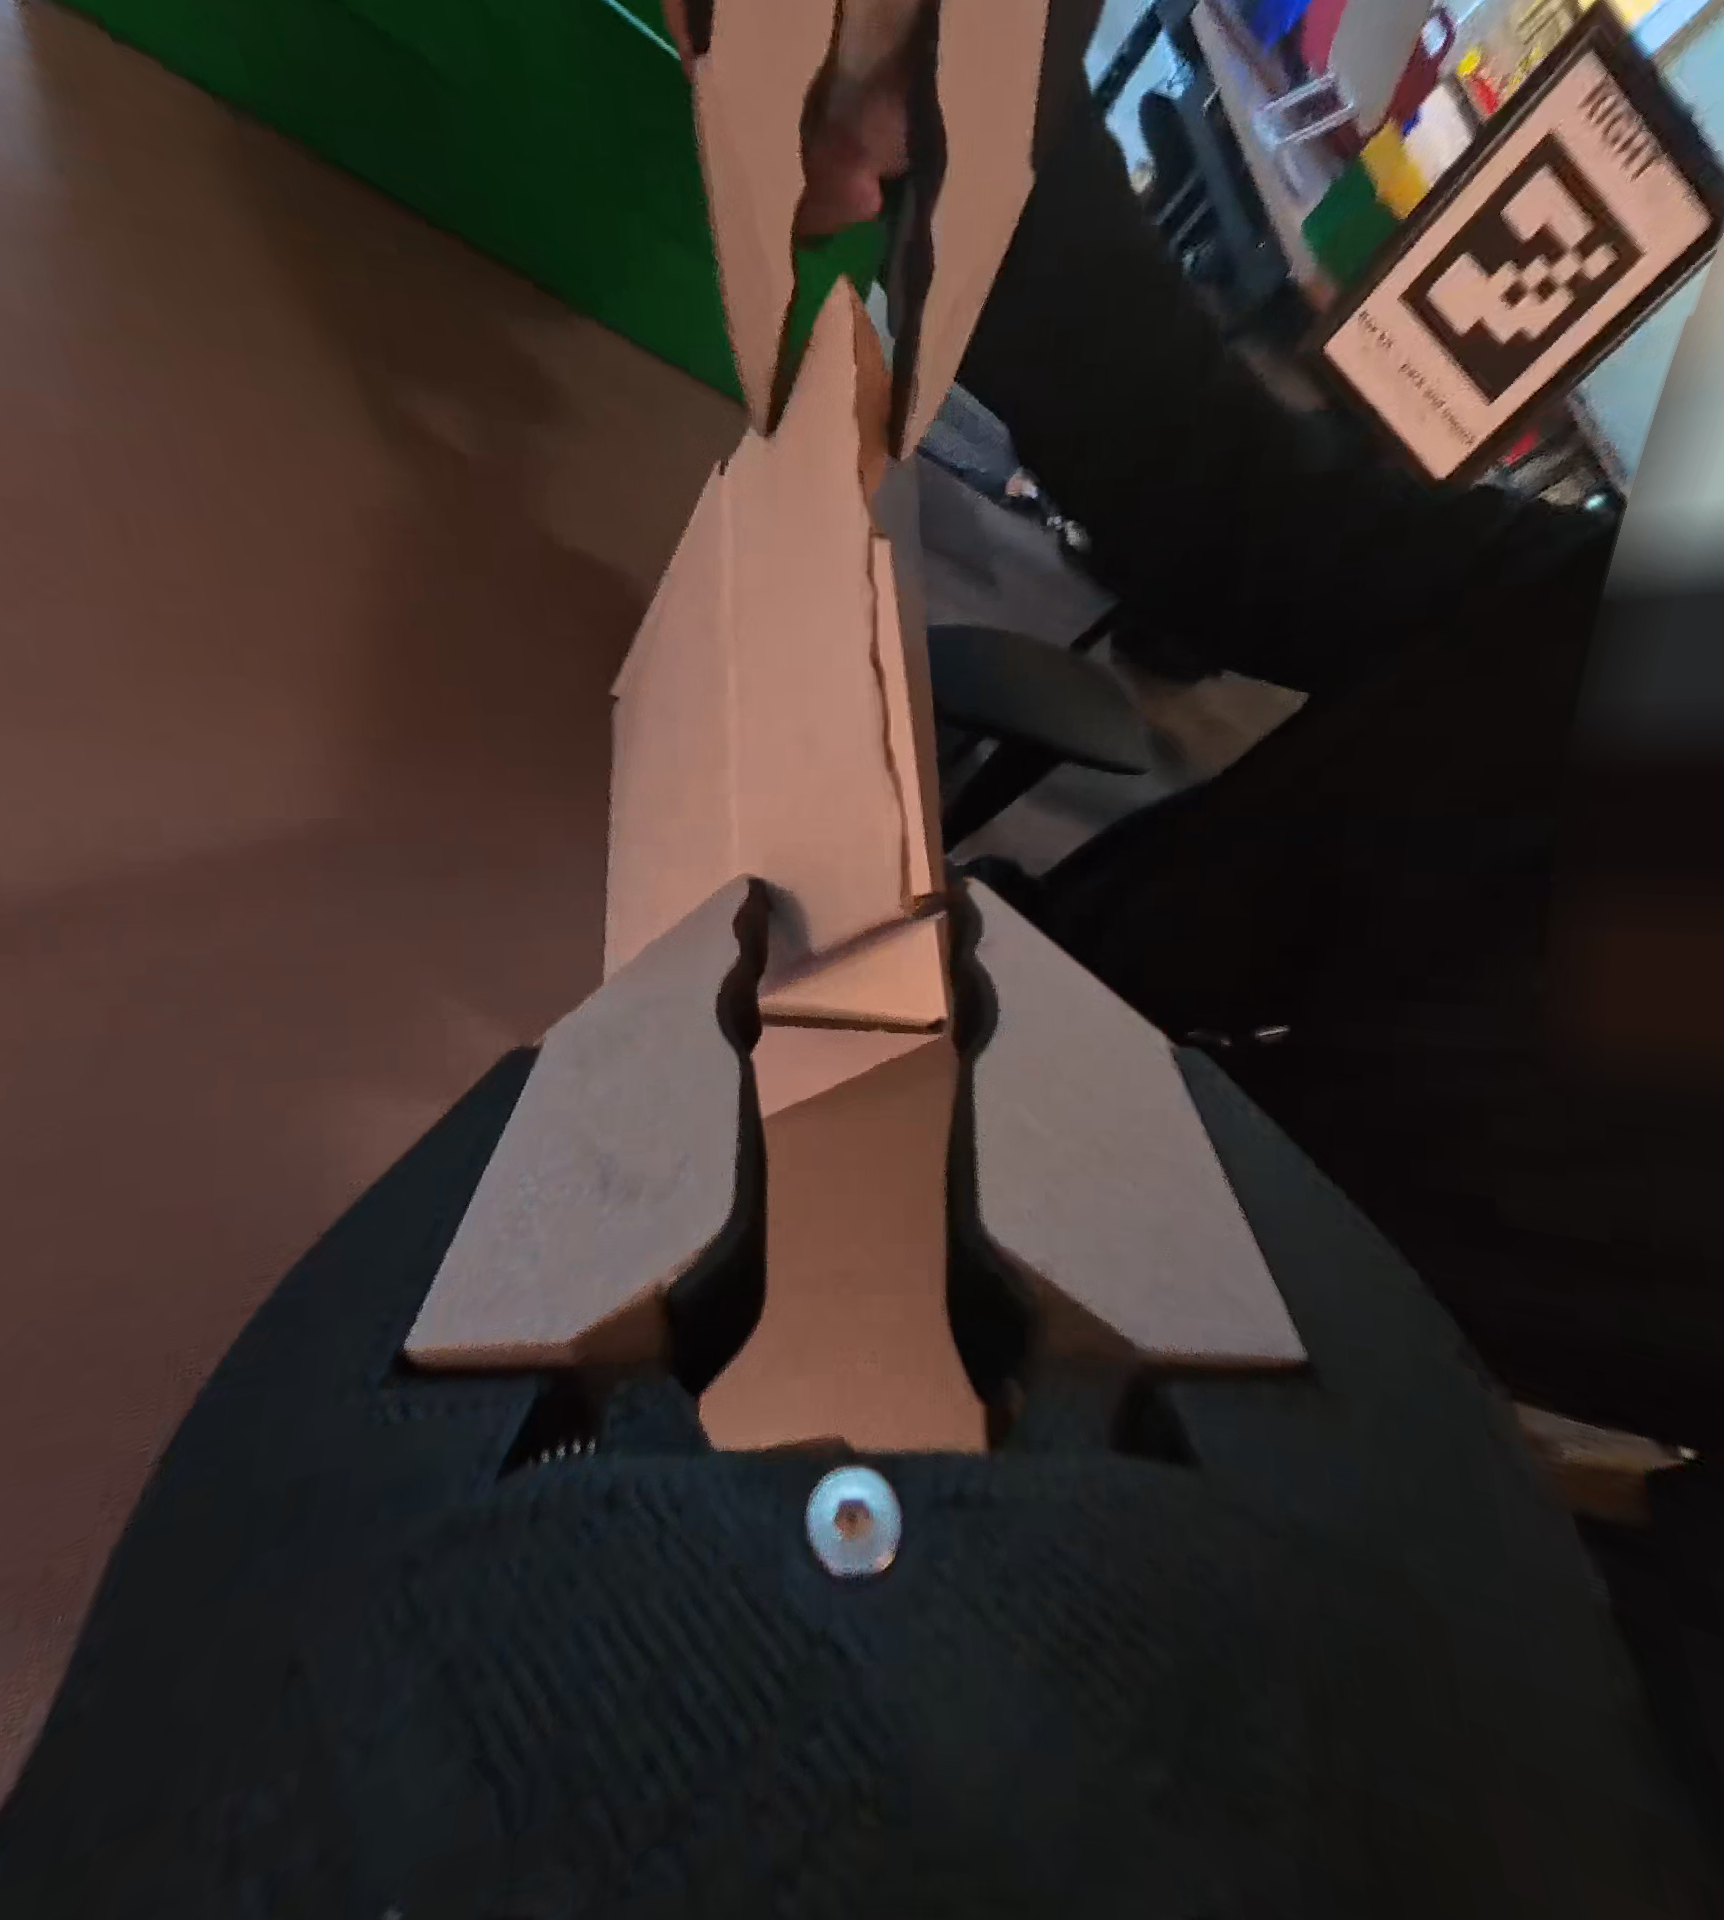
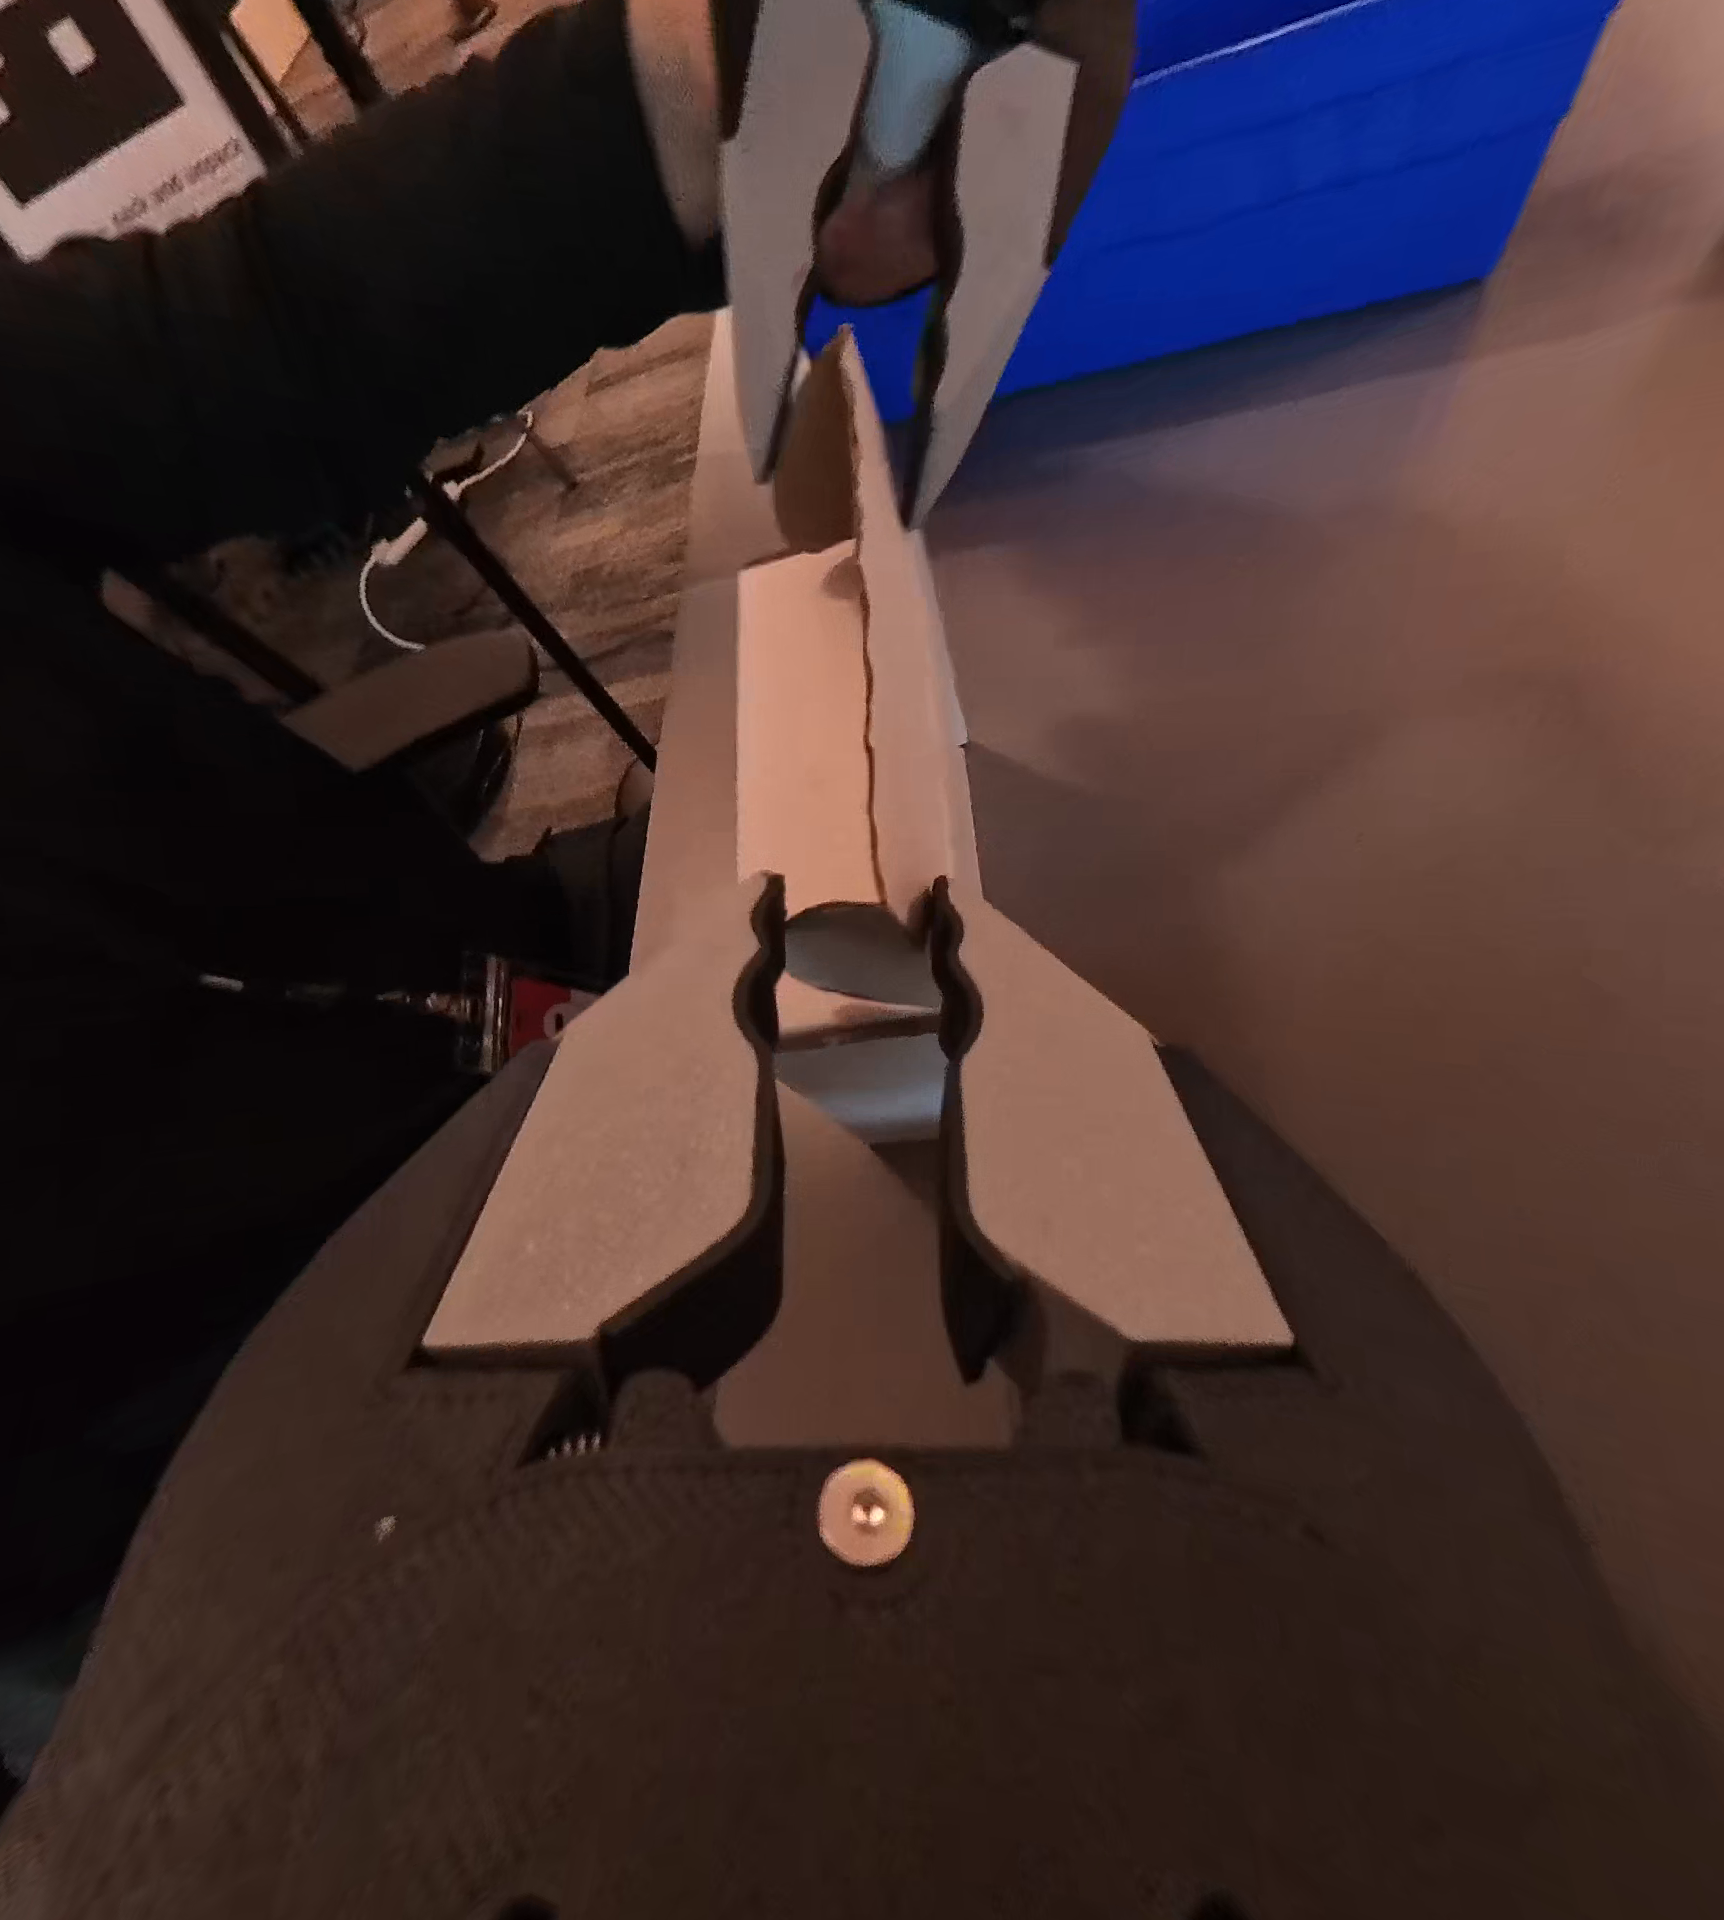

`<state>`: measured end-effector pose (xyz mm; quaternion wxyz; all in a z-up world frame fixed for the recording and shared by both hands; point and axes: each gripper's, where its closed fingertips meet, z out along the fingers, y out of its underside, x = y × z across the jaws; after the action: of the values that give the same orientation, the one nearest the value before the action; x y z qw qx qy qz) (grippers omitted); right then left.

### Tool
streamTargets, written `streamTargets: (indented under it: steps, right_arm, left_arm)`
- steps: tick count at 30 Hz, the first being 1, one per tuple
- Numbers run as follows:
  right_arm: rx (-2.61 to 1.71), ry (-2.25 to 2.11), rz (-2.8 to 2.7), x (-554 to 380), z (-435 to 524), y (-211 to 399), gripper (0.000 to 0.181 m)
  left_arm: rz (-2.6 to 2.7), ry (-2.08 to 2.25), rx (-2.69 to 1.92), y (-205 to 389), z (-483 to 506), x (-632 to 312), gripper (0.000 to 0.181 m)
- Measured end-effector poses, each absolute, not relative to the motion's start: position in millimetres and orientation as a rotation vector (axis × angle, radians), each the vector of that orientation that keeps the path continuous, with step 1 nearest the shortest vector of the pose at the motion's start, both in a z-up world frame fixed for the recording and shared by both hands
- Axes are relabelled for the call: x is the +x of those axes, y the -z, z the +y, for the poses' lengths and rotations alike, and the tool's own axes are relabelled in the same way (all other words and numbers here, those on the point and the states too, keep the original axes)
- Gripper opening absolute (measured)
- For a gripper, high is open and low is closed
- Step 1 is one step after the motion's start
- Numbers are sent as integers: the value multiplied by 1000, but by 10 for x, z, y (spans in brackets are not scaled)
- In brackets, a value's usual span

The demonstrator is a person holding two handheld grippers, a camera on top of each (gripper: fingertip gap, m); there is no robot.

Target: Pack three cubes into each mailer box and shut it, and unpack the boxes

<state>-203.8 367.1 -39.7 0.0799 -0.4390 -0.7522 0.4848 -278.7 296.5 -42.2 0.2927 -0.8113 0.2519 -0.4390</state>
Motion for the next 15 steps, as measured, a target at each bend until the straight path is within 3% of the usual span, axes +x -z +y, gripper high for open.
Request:
streamTargets:
  steps: [15]
  right_arm:
    - [-1056,-1209,-2308,-1904,3545,407,25]
  left_arm:
    - [1009,843,-2170,453,2707,-2630,36]
